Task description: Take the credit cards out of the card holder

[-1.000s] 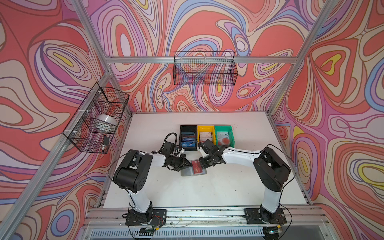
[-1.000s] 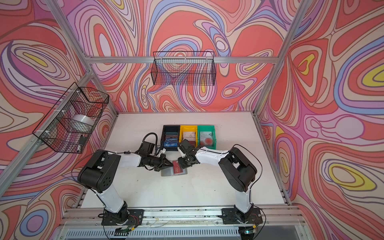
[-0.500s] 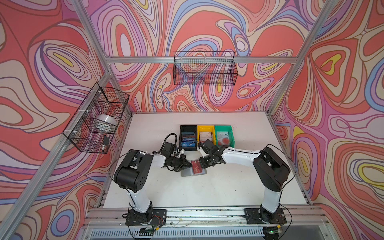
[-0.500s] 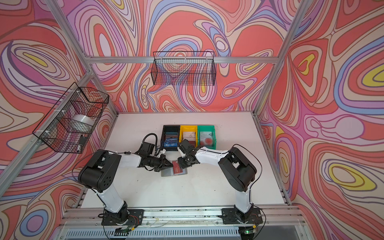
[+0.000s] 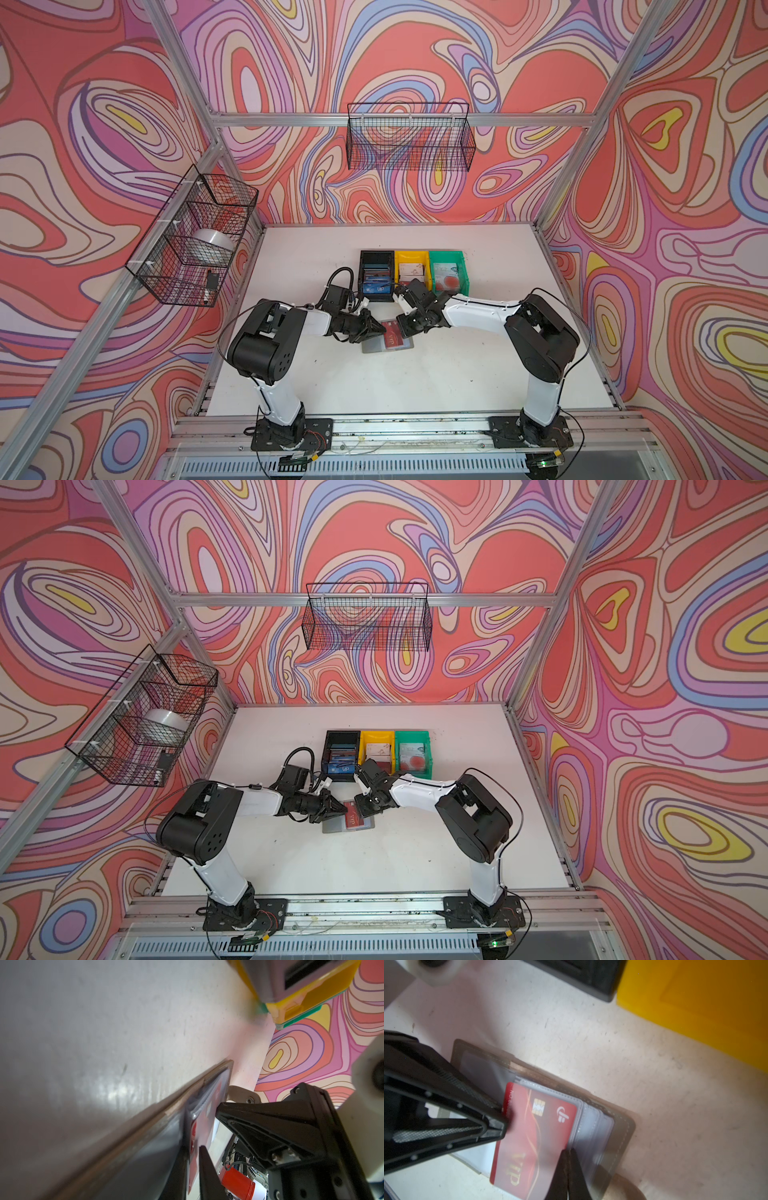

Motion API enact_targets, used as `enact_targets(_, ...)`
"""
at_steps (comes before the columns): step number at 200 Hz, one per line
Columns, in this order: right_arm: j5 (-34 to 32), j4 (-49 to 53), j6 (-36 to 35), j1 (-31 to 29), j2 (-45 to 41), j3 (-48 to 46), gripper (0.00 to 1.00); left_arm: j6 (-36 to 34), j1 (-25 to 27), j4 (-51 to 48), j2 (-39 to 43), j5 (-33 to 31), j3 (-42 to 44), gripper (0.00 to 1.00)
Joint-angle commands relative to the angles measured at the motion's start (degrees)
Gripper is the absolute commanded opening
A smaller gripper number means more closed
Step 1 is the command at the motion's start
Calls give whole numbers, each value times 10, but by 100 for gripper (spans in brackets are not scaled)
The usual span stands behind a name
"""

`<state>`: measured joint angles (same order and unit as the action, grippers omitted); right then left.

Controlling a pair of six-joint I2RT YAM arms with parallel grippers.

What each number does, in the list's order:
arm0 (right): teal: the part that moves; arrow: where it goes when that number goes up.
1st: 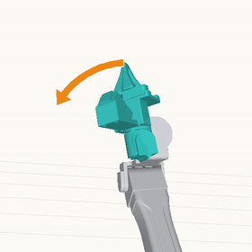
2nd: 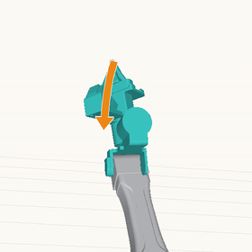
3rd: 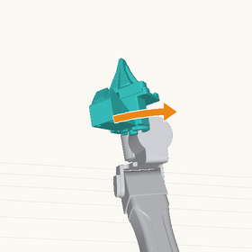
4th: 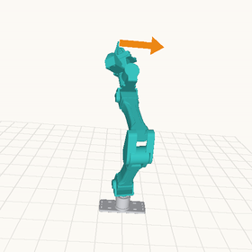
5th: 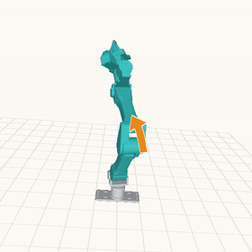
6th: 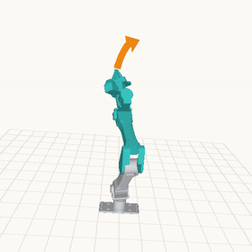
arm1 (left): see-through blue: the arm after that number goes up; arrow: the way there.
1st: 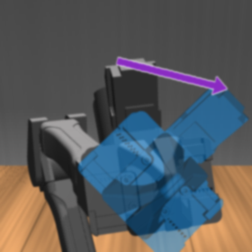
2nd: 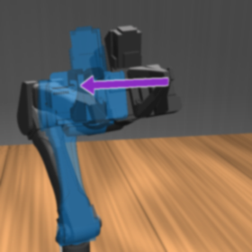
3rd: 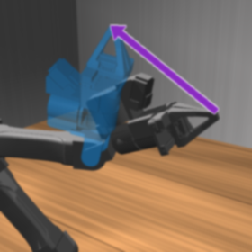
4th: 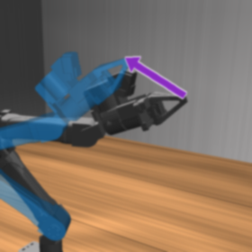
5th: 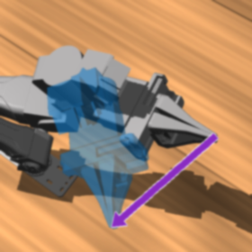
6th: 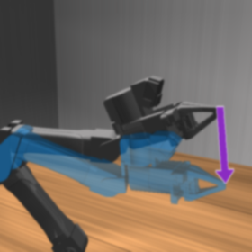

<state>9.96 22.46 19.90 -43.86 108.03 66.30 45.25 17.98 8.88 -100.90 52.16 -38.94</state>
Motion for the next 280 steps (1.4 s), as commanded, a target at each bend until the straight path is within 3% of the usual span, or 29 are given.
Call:
enact_targets(1,2,14,5,-5,20,-17,5,11,1,23,0,10,9,13)
enact_targets(37,0,16,8,-5,20,-18,5,9,0,22,3,10,13,4)
enact_targets(83,-7,18,8,-5,8,-15,5,3,-2,16,2,10,17,0)
enact_targets(141,9,24,-5,-6,-9,29,6,-12,-2,-4,2,4,15,0)
enact_targets(280,14,24,2,-5,46,56,6,-79,-4,-97,-5,-30,17,5)
